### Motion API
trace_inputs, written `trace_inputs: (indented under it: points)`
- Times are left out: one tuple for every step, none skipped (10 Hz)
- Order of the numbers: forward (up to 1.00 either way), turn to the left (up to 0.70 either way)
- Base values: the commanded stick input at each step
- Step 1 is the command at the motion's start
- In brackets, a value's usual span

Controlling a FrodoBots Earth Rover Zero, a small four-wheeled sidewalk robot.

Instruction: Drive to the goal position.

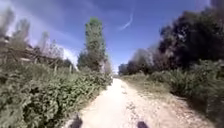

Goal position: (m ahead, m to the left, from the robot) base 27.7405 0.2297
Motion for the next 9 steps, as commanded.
trace_inputs:
  points:
    - [0.7,0.0]
    - [0.7,0.0]
    - [0.7,0.0]
    - [0.7,0.0]
    - [0.7,0.0]
    - [0.7,0.0]
    - [0.7,0.0]
    - [0.7,0.0]
    - [0.7,0.0]
